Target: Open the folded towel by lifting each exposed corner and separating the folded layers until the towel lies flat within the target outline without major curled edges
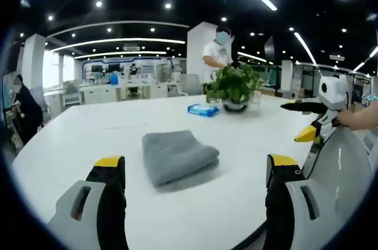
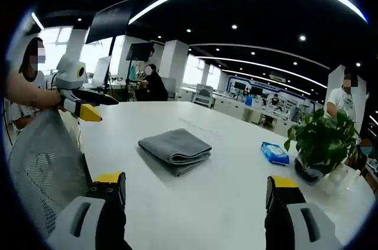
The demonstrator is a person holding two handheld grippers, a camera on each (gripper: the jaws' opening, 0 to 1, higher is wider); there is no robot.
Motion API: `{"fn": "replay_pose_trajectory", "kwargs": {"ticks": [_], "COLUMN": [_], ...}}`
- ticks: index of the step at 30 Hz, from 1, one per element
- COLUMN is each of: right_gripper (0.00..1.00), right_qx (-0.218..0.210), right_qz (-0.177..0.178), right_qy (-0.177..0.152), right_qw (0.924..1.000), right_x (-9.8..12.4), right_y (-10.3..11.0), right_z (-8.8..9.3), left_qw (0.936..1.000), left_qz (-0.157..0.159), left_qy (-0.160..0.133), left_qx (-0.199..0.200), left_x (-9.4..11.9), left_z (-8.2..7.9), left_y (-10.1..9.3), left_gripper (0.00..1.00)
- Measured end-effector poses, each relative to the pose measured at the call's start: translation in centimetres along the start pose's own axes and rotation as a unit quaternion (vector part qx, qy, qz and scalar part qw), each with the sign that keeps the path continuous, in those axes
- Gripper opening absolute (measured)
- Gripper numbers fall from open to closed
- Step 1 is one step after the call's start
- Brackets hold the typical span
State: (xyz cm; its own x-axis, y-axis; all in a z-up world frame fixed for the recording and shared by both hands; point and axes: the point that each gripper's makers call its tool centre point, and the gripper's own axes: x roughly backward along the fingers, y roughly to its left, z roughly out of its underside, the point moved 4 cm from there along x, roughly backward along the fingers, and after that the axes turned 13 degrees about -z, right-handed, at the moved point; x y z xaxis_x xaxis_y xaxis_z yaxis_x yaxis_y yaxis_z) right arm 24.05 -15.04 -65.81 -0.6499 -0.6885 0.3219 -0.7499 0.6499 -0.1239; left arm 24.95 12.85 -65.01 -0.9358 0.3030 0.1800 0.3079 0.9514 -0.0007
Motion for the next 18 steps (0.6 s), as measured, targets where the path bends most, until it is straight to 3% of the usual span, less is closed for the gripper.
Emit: {"fn": "replay_pose_trajectory", "kwargs": {"ticks": [18], "right_gripper": [1.00], "right_qx": [-0.003], "right_qz": [-0.004], "right_qy": [0.003], "right_qw": [1.0000], "right_x": [0.00], "right_y": [0.11], "right_z": [0.13], "left_qw": [0.9997], "left_qz": [-0.004], "left_qy": [0.001], "left_qx": [-0.023], "left_x": [0.05], "left_z": [0.22], "left_y": [-0.15], "left_gripper": [0.99]}}
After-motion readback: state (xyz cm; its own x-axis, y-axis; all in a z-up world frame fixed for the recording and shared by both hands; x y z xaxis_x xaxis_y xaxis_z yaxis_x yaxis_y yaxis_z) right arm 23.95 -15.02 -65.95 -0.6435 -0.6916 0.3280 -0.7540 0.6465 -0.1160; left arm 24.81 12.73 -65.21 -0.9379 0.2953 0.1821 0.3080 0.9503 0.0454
